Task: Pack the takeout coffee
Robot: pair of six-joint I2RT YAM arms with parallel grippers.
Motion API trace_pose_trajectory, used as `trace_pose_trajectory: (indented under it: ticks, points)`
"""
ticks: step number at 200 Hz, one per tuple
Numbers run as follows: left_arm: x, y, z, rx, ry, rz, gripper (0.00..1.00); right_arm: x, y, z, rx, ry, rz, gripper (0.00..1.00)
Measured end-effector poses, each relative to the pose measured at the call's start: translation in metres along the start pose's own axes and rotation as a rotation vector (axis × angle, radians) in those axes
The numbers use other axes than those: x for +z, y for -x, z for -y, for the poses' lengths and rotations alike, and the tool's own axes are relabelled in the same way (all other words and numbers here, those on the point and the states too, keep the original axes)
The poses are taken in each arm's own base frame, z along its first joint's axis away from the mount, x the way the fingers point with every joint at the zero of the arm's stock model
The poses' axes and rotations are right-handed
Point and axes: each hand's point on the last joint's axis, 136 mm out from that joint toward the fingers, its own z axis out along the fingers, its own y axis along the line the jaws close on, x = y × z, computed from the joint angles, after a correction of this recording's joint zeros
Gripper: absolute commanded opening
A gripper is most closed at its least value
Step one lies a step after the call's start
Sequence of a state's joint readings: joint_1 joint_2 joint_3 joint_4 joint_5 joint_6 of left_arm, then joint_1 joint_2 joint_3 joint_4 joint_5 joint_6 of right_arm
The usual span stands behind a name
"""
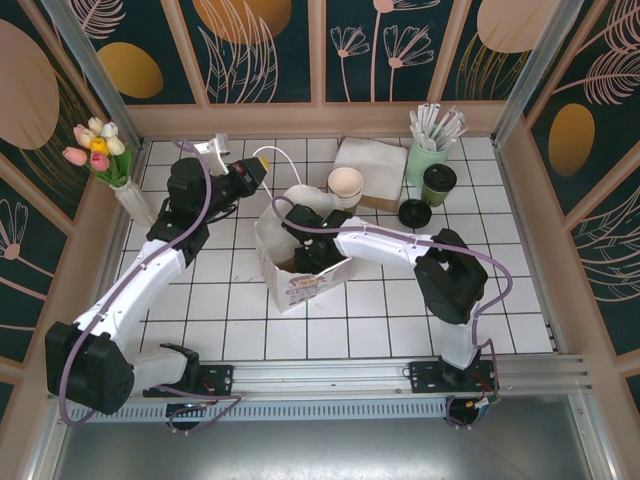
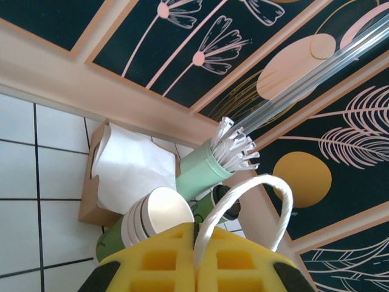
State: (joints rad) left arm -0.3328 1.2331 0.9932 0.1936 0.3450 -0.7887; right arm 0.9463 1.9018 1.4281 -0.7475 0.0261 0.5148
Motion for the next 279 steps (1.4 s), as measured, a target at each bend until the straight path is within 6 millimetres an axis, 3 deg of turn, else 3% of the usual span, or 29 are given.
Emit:
trace_pose_trajectory:
  ticks: [40, 68, 83, 108, 128, 147, 168, 207, 231, 279]
  points:
    - [0.0, 0.013, 0.009, 0.03, 0.011, 0.012, 0.0, 0.002, -0.002, -0.001, -0.012, 0.002, 0.0, 0.71]
    - [0.006, 0.011, 0.005, 0.026, 0.023, -0.005, 0.0, 0.0, -0.001, -0.003, -0.018, 0.006, 0.002, 0.81]
    - [0.011, 0.005, -0.003, 0.017, 0.04, -0.023, 0.0, -0.005, 0.002, -0.008, -0.019, 0.021, 0.012, 0.98]
    - [0.016, -0.001, -0.012, 0.006, 0.061, -0.045, 0.0, -0.027, 0.012, -0.019, -0.04, 0.069, 0.049, 0.99]
    - [0.016, -0.002, -0.013, 0.003, 0.067, -0.051, 0.0, -0.046, 0.018, -0.023, -0.051, 0.097, 0.09, 0.92]
    - [0.016, -0.002, -0.013, 0.003, 0.067, -0.052, 0.0, -0.056, 0.02, -0.023, -0.068, 0.109, 0.111, 0.77]
    - [0.016, -0.004, -0.014, 0.002, 0.071, -0.057, 0.0, -0.053, 0.017, -0.024, -0.092, 0.109, 0.098, 0.56]
    - [0.016, -0.006, -0.016, 0.009, 0.077, -0.067, 0.0, -0.041, 0.007, -0.029, -0.133, 0.121, 0.047, 0.25]
    - [0.015, -0.007, -0.017, 0.015, 0.081, -0.072, 0.0, -0.027, -0.001, -0.026, -0.146, 0.102, 0.002, 0.2]
    - [0.016, -0.009, -0.016, 0.025, 0.075, -0.086, 0.0, 0.002, -0.02, -0.007, -0.135, -0.003, -0.099, 0.23]
